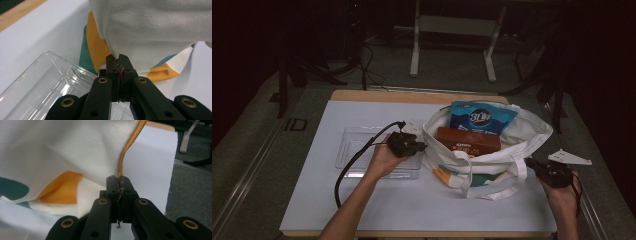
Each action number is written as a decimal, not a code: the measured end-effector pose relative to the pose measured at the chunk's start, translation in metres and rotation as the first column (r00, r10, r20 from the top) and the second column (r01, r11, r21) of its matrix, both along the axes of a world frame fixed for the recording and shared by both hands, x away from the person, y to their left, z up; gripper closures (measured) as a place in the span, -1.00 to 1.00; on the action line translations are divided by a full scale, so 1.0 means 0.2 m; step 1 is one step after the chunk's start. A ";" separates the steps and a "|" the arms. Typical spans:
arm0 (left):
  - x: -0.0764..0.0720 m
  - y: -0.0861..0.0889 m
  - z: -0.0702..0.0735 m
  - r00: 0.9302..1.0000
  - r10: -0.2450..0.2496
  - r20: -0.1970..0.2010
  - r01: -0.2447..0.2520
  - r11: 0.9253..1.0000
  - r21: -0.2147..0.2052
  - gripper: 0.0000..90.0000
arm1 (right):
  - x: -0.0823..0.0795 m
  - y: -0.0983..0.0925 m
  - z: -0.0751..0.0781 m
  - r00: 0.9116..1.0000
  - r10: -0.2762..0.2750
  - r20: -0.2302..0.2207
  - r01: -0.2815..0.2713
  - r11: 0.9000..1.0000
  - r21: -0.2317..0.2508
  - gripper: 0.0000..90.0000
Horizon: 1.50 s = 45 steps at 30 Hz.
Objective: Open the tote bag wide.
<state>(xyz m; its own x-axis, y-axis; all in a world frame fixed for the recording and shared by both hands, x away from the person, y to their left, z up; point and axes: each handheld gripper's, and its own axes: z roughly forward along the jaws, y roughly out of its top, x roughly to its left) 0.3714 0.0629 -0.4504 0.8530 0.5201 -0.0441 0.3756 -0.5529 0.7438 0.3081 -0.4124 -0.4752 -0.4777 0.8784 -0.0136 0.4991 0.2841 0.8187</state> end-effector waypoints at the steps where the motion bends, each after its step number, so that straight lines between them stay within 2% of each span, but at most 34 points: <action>1: 0.00 0.00 -0.01 1.000 0.003 -0.006 -0.003 1.000 -0.003 0.98 | 0.01 0.00 -0.02 1.000 -0.003 -0.011 0.003 1.000 0.003 0.96; 5: 0.02 -0.02 -0.02 1.000 0.003 -0.018 -0.003 1.000 0.000 0.99 | 0.03 0.00 -0.06 0.999 -0.006 -0.043 0.006 1.000 -0.018 0.96; 12: 0.03 -0.04 -0.06 0.999 0.001 -0.053 0.000 1.000 0.025 0.99 | 0.05 0.02 -0.12 0.997 0.006 -0.081 -0.007 1.000 -0.010 0.97; 16: 0.04 -0.07 -0.06 0.999 0.001 -0.047 0.002 0.999 0.051 0.98 | 0.05 0.03 -0.13 0.996 0.002 -0.091 -0.004 1.000 -0.023 0.97; 18: 0.04 -0.06 -0.06 0.999 0.001 -0.048 0.001 0.999 0.042 0.98 | 0.05 0.02 -0.12 0.996 0.003 -0.090 -0.005 1.000 -0.021 0.96; 22: 0.03 -0.06 -0.06 0.999 -0.001 -0.041 0.002 0.999 0.038 0.98 | 0.05 0.00 -0.10 0.997 -0.012 -0.076 0.012 1.000 0.001 0.85; 24: 0.03 -0.06 -0.06 0.999 -0.003 -0.037 0.005 0.999 0.038 0.98 | 0.05 -0.01 -0.07 0.998 -0.016 -0.058 0.016 1.000 0.011 0.70; 26: 0.03 -0.05 -0.06 0.999 -0.004 -0.036 0.005 0.999 0.035 0.98 | 0.05 -0.02 -0.05 0.999 -0.015 -0.044 0.016 1.000 0.020 0.65; 29: 0.03 -0.05 -0.06 0.999 -0.004 -0.038 0.005 1.000 0.031 0.98 | 0.04 -0.03 0.02 1.000 -0.012 -0.001 0.012 0.999 0.046 0.46; 33: 0.03 -0.05 -0.05 0.999 -0.007 -0.036 0.008 1.000 0.029 0.97 | 0.04 -0.05 0.08 0.999 -0.018 0.052 0.013 0.996 0.087 0.36; 35: 0.03 -0.04 -0.05 0.999 -0.007 -0.038 0.007 1.000 0.021 0.97 | 0.05 -0.05 0.11 0.997 -0.026 0.068 0.019 0.994 0.106 0.41; 37: 0.03 -0.04 -0.05 0.999 -0.008 -0.037 0.009 1.000 0.018 0.96 | 0.06 -0.06 0.13 0.997 -0.010 0.073 0.002 0.994 0.113 0.61; 38: 0.03 -0.04 -0.05 0.999 -0.008 -0.037 0.009 1.000 0.018 0.95 | 0.06 -0.06 0.13 0.997 -0.010 0.073 0.002 0.994 0.113 0.61; 39: 0.03 -0.04 -0.05 0.999 -0.015 -0.037 0.015 1.000 0.013 0.95 | 0.06 -0.05 0.13 0.997 -0.002 0.072 -0.006 0.994 0.112 0.69; 40: 0.03 -0.04 -0.05 0.999 -0.021 -0.038 0.022 1.000 0.011 0.88 | 0.06 -0.04 0.13 0.997 0.005 0.078 -0.013 0.994 0.108 0.87; 44: 0.02 -0.03 -0.04 0.999 -0.040 -0.033 0.041 0.999 0.006 0.66 | 0.06 -0.04 0.13 0.997 0.011 0.081 -0.020 0.994 0.106 0.90; 45: 0.01 -0.03 -0.03 0.999 -0.046 -0.026 0.046 0.999 0.002 0.66 | 0.05 -0.04 0.13 0.997 0.013 0.082 -0.022 0.994 0.107 0.91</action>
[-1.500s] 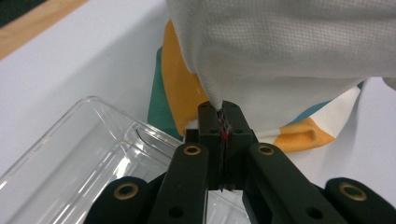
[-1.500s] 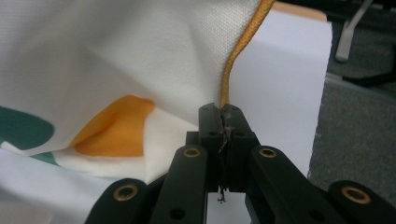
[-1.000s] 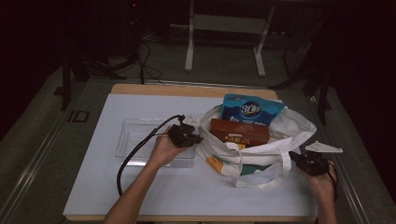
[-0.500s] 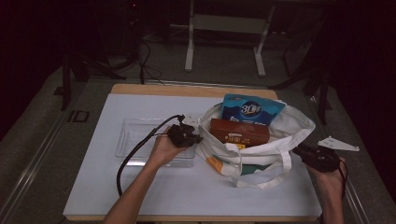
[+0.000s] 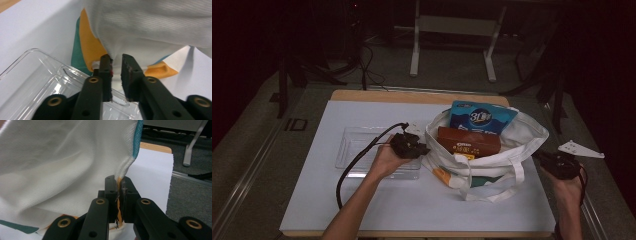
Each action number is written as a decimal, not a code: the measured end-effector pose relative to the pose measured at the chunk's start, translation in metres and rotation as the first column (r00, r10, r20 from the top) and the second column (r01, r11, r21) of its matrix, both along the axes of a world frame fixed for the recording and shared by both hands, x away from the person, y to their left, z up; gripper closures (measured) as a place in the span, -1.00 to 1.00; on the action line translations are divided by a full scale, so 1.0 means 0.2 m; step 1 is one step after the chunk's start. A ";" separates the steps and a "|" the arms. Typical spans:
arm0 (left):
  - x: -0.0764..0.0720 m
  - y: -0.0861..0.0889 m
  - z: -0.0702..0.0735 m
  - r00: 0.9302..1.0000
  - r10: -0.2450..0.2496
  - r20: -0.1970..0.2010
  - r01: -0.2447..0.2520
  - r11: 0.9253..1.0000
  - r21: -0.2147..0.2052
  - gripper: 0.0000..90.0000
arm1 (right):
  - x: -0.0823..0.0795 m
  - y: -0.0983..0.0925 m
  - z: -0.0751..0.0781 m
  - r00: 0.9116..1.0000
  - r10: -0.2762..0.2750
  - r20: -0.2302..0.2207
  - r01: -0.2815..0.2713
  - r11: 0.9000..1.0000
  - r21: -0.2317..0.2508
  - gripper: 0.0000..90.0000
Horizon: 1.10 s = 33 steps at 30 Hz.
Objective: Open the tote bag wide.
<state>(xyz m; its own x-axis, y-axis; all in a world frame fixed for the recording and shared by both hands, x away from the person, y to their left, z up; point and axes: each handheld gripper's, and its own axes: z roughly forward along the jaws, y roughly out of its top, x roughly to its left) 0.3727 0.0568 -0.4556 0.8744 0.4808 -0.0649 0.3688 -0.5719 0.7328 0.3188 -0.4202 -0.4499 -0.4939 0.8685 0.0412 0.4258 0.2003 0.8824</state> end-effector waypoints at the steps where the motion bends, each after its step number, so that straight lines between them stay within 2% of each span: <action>1: 0.00 0.00 0.01 1.000 -0.001 0.004 0.001 1.000 -0.001 0.58 | 0.00 0.00 0.00 1.000 0.001 0.001 -0.001 1.000 0.002 0.91; 5: -0.01 0.04 0.05 1.000 0.012 0.027 -0.011 0.999 -0.032 0.52 | 0.00 0.00 0.00 1.000 0.003 0.000 -0.003 1.000 0.003 0.91; 8: 0.00 0.06 0.09 0.999 0.024 0.044 -0.020 0.997 -0.077 0.52 | 0.00 0.00 0.00 1.000 0.006 0.001 -0.006 1.000 0.001 0.91; 13: 0.01 0.09 0.14 0.996 0.018 0.082 -0.009 0.995 -0.098 0.44 | 0.00 0.00 -0.01 1.000 0.007 -0.001 -0.007 1.000 0.003 0.91; 18: 0.01 0.13 0.18 0.994 0.035 0.104 -0.017 0.987 -0.162 0.30 | 0.00 0.00 0.00 1.000 0.009 -0.002 -0.009 1.000 0.000 0.91; 20: 0.01 0.13 0.20 0.993 0.020 0.115 0.001 0.984 -0.180 0.27 | 0.00 0.00 0.00 1.000 0.010 -0.001 -0.010 1.000 0.001 0.91; 24: 0.02 0.11 0.21 0.991 -0.004 0.134 0.026 0.986 -0.164 0.28 | 0.00 0.00 -0.01 1.000 0.012 0.000 -0.012 1.000 0.007 0.91; 26: 0.04 0.10 0.20 0.992 -0.012 0.129 0.033 0.986 -0.162 0.36 | 0.00 0.00 -0.01 1.000 0.013 -0.001 -0.013 1.000 0.010 0.92; 29: 0.04 0.09 0.19 0.991 -0.016 0.130 0.036 0.988 -0.151 0.63 | 0.00 0.00 -0.01 1.000 0.014 -0.001 -0.014 1.000 0.014 0.92; 30: 0.04 0.09 0.18 0.991 -0.014 0.136 0.034 0.989 -0.145 0.63 | 0.01 0.00 -0.01 1.000 0.015 -0.001 -0.015 1.000 0.013 0.92; 31: 0.04 0.09 0.18 0.991 -0.010 0.135 0.030 0.989 -0.146 0.79 | 0.01 0.00 -0.01 1.000 0.017 -0.002 -0.017 1.000 0.014 0.92; 33: 0.04 0.09 0.19 0.990 -0.011 0.138 0.031 0.989 -0.148 0.89 | 0.01 0.00 -0.01 1.000 0.017 -0.003 -0.017 1.000 0.012 0.92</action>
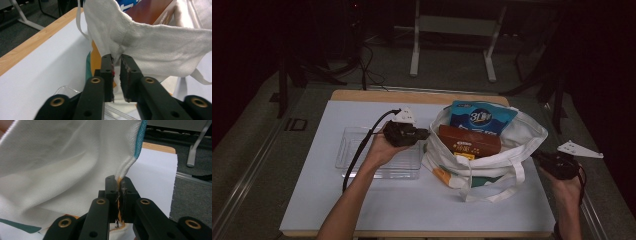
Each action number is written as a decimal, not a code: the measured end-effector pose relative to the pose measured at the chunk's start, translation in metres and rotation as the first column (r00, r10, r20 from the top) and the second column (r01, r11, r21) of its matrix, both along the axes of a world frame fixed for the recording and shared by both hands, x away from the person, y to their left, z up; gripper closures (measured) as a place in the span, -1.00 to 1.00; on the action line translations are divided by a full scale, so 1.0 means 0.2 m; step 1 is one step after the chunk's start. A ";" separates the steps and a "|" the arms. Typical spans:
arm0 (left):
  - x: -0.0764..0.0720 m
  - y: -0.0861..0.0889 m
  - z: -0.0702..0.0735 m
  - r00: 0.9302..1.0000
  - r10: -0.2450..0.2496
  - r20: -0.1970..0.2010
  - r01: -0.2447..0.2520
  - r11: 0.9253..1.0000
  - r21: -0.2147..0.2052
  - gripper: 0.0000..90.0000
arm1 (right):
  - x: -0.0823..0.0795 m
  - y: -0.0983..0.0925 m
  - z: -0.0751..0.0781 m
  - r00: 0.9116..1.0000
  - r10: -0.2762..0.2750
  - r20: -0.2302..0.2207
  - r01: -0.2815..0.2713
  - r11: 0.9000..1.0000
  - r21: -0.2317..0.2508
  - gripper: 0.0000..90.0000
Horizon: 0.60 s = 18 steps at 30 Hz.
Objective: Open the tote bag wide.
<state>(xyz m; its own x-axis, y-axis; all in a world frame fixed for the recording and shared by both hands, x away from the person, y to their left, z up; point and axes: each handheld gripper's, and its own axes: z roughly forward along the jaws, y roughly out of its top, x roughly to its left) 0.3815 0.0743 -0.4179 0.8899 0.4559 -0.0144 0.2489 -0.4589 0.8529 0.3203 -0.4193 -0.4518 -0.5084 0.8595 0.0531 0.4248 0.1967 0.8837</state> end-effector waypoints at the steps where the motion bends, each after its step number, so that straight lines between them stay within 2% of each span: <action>1: 0.00 0.00 0.00 1.000 -0.001 0.001 0.001 1.000 0.005 0.92 | 0.00 0.00 0.00 1.000 0.001 0.000 -0.001 1.000 0.000 0.92; 3: 0.00 0.00 0.01 1.000 0.003 0.001 -0.003 1.000 0.020 0.94 | 0.00 0.00 0.00 1.000 0.000 0.001 0.000 1.000 0.001 0.92; 5: -0.01 0.02 0.01 1.000 0.009 -0.004 -0.008 1.000 0.009 0.95 | 0.00 0.00 0.00 1.000 -0.001 0.003 0.001 1.000 0.002 0.92; 6: -0.01 0.03 0.02 1.000 0.011 -0.010 -0.011 1.000 -0.010 0.95 | 0.00 0.00 0.00 1.000 0.000 0.002 0.000 1.000 0.001 0.92; 8: -0.01 0.05 0.03 0.999 0.027 -0.019 -0.027 0.999 -0.035 0.78 | 0.00 0.00 0.00 1.000 -0.001 0.004 0.001 1.000 0.000 0.92; 11: -0.01 0.08 0.06 1.000 0.019 -0.023 -0.021 0.996 -0.083 0.66 | 0.00 0.00 0.00 1.000 -0.001 0.003 0.001 1.000 0.000 0.92; 12: -0.01 0.09 0.07 0.999 0.016 -0.030 -0.019 0.993 -0.112 0.59 | 0.00 0.00 0.00 1.000 -0.001 0.003 0.001 1.000 0.000 0.92; 15: -0.01 0.10 0.09 0.999 0.009 -0.037 -0.015 0.988 -0.154 0.42 | 0.00 0.00 0.00 1.000 -0.001 0.002 0.001 1.000 0.002 0.92; 18: 0.00 0.09 0.10 0.999 -0.004 -0.044 -0.004 0.982 -0.188 0.33 | 0.00 0.00 -0.01 1.000 -0.001 0.001 0.001 1.000 0.004 0.92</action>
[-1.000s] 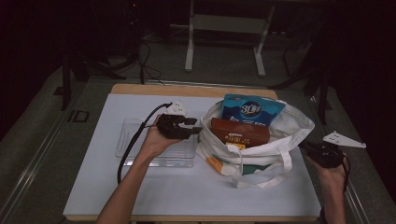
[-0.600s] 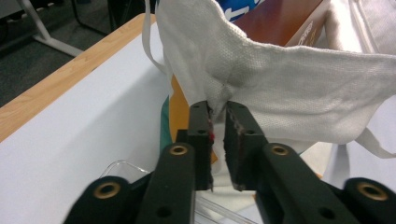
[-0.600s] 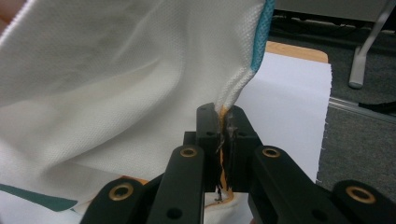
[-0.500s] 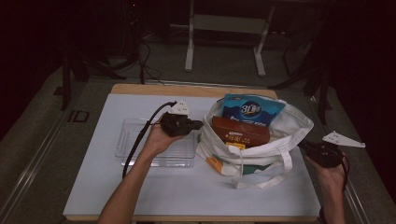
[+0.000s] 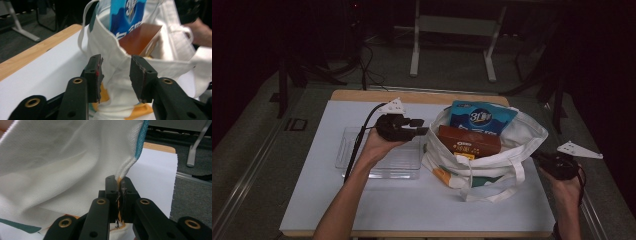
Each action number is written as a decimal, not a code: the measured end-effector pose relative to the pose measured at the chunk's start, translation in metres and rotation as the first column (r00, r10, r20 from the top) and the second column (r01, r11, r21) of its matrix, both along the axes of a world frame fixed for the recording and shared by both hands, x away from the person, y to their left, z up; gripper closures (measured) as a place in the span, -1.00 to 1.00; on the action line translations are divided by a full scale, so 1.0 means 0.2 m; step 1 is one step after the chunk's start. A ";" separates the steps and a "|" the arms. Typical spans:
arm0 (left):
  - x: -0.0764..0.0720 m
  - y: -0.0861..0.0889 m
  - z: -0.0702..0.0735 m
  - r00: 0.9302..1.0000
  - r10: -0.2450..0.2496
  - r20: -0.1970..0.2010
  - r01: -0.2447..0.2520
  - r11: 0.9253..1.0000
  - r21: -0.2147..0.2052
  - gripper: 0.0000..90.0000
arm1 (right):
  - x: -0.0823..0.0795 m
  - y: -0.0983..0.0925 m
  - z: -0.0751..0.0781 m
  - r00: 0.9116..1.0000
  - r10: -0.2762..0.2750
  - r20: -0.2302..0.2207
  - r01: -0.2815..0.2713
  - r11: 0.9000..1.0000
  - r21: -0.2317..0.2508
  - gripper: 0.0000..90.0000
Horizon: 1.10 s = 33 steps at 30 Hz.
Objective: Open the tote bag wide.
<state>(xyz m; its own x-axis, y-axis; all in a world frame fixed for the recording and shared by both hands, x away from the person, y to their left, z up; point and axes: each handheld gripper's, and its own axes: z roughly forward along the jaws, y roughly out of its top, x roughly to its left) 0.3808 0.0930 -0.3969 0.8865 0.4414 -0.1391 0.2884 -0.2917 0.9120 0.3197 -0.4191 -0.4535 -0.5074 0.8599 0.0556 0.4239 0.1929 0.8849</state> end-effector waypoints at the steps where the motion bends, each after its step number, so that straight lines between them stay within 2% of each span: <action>1: 0.00 0.00 0.00 1.000 -0.005 -0.005 0.005 1.000 -0.011 0.32 | 0.00 0.00 0.00 1.000 0.000 0.001 0.000 1.000 0.002 0.92; 6: 0.00 -0.05 0.06 1.000 -0.010 0.006 0.010 1.000 -0.015 0.30 | 0.00 0.00 0.00 1.000 0.001 0.003 -0.001 1.000 0.001 0.92; 9: 0.01 -0.09 0.07 1.000 0.016 0.006 -0.016 0.999 0.039 0.45 | 0.00 0.00 -0.01 1.000 0.000 0.004 0.000 1.000 0.003 0.92; 11: 0.02 -0.10 0.06 1.000 0.021 -0.005 -0.021 0.998 0.057 0.56 | 0.00 0.00 -0.01 1.000 -0.001 0.004 0.001 1.000 0.003 0.92; 14: 0.02 -0.11 0.05 0.999 0.045 0.000 -0.045 0.995 0.088 0.74 | -0.01 0.00 -0.01 1.000 -0.002 0.002 0.002 1.000 0.003 0.92; 16: 0.02 -0.11 0.04 0.999 0.051 0.002 -0.051 0.992 0.116 0.80 | 0.00 0.00 -0.01 1.000 -0.001 0.002 0.001 1.000 -0.003 0.92; 20: 0.03 -0.12 0.00 0.997 0.076 0.001 -0.075 0.981 0.181 0.83 | 0.00 0.02 -0.03 1.000 0.000 -0.009 -0.001 1.000 -0.028 0.93; 27: 0.06 -0.14 -0.06 0.995 0.092 -0.026 -0.084 0.972 0.221 0.84 | 0.02 0.04 -0.08 0.999 0.004 -0.036 -0.006 0.999 -0.040 0.93; 33: 0.09 -0.16 -0.11 0.993 0.114 -0.043 -0.099 0.960 0.261 0.86 | 0.04 0.06 -0.12 0.998 0.004 -0.060 -0.007 0.999 -0.047 0.93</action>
